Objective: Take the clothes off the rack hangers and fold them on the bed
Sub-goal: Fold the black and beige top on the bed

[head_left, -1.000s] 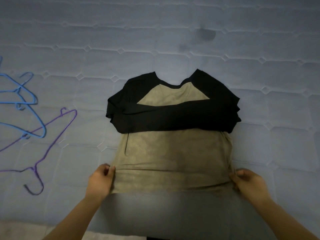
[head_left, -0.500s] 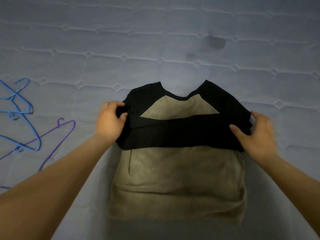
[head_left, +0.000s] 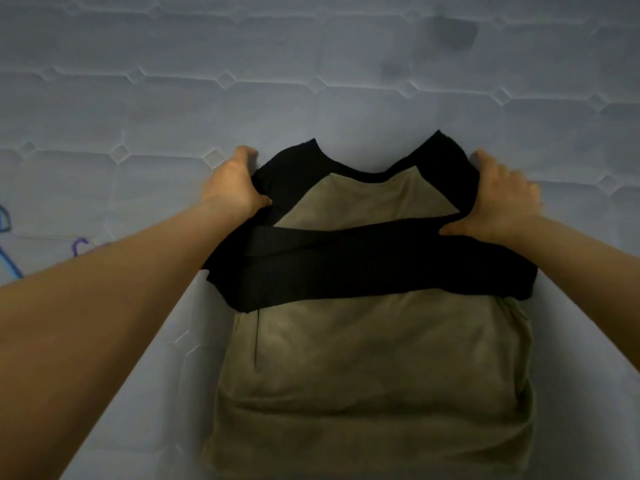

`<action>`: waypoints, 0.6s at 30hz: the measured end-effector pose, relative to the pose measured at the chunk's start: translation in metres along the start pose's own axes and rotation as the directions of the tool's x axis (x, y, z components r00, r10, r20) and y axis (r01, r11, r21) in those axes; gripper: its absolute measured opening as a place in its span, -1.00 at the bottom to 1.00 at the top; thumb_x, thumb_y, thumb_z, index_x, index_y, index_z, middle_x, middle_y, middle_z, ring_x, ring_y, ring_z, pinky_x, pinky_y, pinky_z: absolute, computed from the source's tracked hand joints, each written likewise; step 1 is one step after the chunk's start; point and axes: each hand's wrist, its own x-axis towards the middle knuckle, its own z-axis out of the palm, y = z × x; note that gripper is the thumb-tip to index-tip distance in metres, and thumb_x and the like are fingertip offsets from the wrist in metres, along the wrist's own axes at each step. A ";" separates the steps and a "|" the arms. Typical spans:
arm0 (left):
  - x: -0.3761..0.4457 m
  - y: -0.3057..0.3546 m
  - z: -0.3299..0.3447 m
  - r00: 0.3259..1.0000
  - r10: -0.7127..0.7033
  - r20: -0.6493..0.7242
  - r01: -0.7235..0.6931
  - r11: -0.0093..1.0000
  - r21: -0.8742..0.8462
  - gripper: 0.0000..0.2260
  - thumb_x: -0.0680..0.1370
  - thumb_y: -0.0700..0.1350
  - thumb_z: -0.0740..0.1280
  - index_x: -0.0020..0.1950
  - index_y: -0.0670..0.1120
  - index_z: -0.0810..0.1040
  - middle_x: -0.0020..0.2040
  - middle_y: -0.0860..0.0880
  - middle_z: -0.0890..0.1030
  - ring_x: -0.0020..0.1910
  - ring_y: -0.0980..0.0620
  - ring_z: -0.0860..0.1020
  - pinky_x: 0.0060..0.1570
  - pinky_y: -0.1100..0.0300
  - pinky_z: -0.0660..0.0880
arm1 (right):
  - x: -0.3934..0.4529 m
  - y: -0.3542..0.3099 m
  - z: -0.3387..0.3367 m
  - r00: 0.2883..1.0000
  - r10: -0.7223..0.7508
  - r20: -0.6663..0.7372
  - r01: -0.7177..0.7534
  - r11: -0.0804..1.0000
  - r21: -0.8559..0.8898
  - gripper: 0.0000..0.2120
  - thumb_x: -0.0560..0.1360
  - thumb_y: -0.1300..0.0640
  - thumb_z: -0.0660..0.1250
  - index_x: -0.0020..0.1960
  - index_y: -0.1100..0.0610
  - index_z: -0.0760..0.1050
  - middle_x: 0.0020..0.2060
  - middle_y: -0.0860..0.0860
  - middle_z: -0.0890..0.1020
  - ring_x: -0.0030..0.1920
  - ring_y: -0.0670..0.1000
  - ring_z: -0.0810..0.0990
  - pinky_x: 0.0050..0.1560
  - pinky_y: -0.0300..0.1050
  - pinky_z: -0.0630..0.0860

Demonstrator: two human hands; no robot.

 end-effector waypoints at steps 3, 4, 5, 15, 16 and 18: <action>-0.004 -0.003 0.003 0.998 0.060 -0.028 -0.060 0.998 -0.015 -0.59 0.41 -0.25 0.45 0.20 -0.07 0.43 0.14 -0.13 0.55 0.15 -0.17 0.51 0.15 -0.04 0.47 | -0.008 -0.006 0.001 1.000 0.013 0.019 -0.014 0.999 0.050 -0.09 0.23 -0.03 0.56 0.41 0.10 0.14 0.19 0.19 0.48 0.21 0.22 0.44 0.23 0.05 0.27; -0.007 -0.003 0.003 0.994 0.106 -0.042 -0.106 0.994 0.000 -0.72 0.42 -0.27 0.42 0.07 -0.08 0.48 0.03 -0.14 0.58 0.07 -0.18 0.53 0.09 -0.05 0.50 | -0.011 -0.006 0.001 0.999 0.007 0.033 -0.009 0.998 0.070 -0.19 0.27 0.00 0.53 0.38 0.11 0.19 0.16 0.17 0.50 0.18 0.21 0.46 0.19 0.02 0.29; -0.011 -0.004 0.002 0.988 0.147 -0.050 -0.147 0.989 0.008 -0.82 0.42 -0.28 0.38 -0.04 -0.08 0.50 -0.07 -0.15 0.58 0.00 -0.19 0.55 0.03 -0.05 0.51 | -0.014 -0.006 0.000 0.999 0.003 0.051 -0.008 0.994 0.107 -0.28 0.29 0.03 0.51 0.33 0.13 0.25 0.13 0.16 0.51 0.15 0.20 0.48 0.14 0.00 0.32; -0.068 -0.015 -0.026 0.955 0.242 -0.171 -0.263 0.957 -0.118 -0.91 0.49 -0.26 0.32 -0.05 -0.14 0.59 -0.08 -0.08 0.47 -0.08 0.01 0.44 -0.09 0.24 0.30 | -0.073 0.011 -0.028 0.995 -0.071 -0.072 0.097 0.882 0.461 -0.79 0.41 0.10 0.44 -0.19 0.10 0.40 -0.27 0.05 0.51 -0.16 0.12 0.48 -0.16 -0.05 0.40; -0.078 -0.017 -0.029 0.950 0.248 -0.187 -0.273 0.954 -0.121 -0.90 0.49 -0.27 0.32 -0.05 -0.15 0.60 -0.09 -0.07 0.48 -0.09 0.02 0.45 -0.10 0.26 0.30 | -0.081 0.015 -0.030 0.992 -0.095 -0.084 0.123 0.874 0.470 -0.78 0.41 0.14 0.44 -0.25 0.07 0.38 -0.33 0.02 0.48 -0.19 0.12 0.48 -0.22 -0.08 0.36; -0.095 -0.022 -0.034 0.935 0.273 -0.226 -0.306 0.944 -0.125 -0.89 0.47 -0.31 0.35 -0.07 -0.17 0.63 -0.09 -0.08 0.51 -0.09 0.01 0.48 -0.08 0.30 0.32 | -0.094 0.024 -0.029 0.980 -0.162 -0.118 0.198 0.882 0.427 -0.79 0.39 0.25 0.43 -0.27 0.11 0.40 -0.38 -0.03 0.44 -0.24 0.12 0.47 -0.35 -0.14 0.30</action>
